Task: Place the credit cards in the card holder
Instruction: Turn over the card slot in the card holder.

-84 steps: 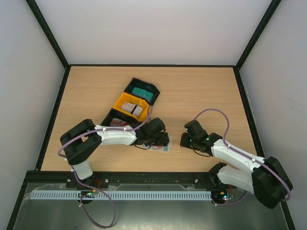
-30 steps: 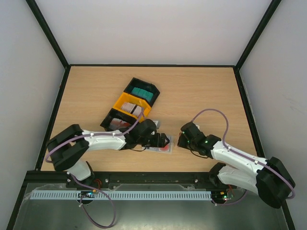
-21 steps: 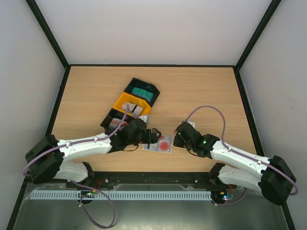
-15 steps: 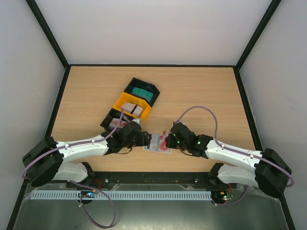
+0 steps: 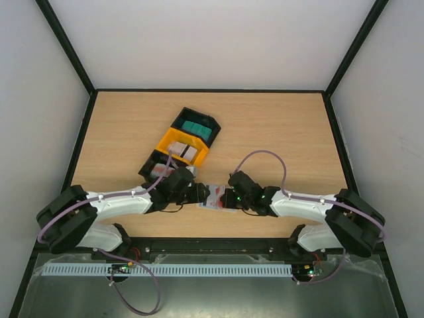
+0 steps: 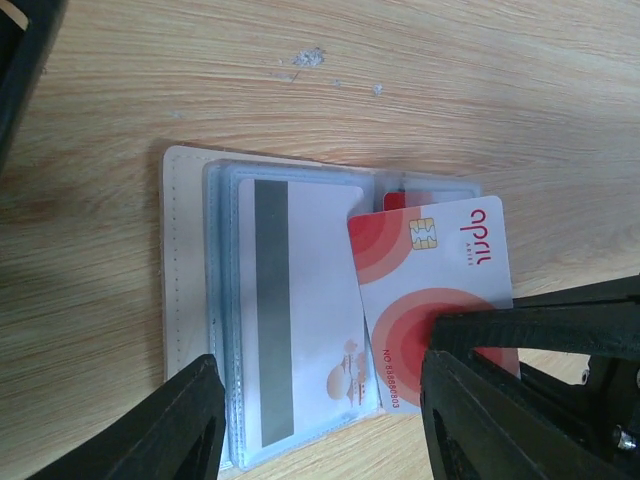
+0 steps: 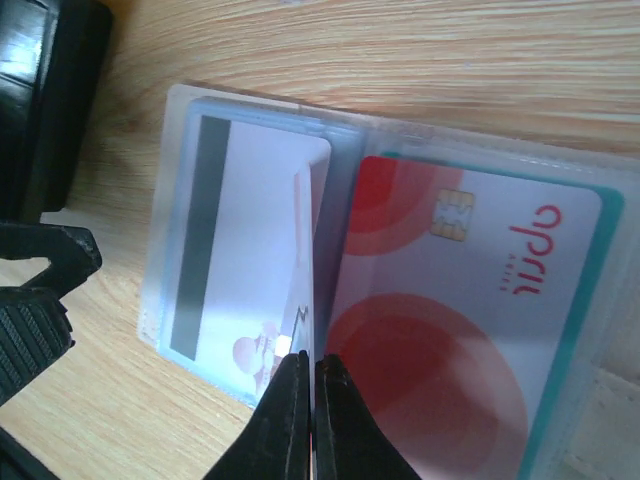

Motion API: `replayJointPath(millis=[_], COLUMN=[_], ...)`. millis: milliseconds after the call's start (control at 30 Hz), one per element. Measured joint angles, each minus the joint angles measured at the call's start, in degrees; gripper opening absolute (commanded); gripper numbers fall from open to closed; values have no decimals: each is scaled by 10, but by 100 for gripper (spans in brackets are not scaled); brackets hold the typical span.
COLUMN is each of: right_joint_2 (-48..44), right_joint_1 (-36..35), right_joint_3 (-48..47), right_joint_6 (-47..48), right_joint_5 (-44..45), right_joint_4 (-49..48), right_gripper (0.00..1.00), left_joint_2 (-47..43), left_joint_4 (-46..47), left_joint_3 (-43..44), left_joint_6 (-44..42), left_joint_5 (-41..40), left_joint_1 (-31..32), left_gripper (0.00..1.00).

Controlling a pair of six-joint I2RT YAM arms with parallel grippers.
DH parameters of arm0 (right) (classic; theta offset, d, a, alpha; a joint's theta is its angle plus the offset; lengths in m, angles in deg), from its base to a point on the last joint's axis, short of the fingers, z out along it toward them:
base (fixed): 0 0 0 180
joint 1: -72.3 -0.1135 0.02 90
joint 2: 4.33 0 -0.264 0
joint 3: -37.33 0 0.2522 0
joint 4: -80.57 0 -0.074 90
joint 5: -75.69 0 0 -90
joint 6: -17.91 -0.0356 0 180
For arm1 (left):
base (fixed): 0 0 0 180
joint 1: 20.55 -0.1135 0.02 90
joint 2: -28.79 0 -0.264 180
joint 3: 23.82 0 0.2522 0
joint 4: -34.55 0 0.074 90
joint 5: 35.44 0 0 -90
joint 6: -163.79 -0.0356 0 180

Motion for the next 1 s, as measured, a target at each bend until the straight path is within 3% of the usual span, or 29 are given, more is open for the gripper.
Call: replayJointPath(millis=[700, 1000], right_joint_2=[15, -75], right_joint_1=[0, 0], right_joint_3=[3, 34], right_joint_6=[-16, 7], right_joint_5=[38, 36], right_joint_4=[-2, -11], right_gripper=[2, 2], left_joint_2=[44, 44], left_joint_4=[30, 30], left_joint_3=[-4, -5], left_joint_6=[12, 18], left_joint_5=[50, 45], left_joint_1=[-6, -8], left_gripper=[55, 51])
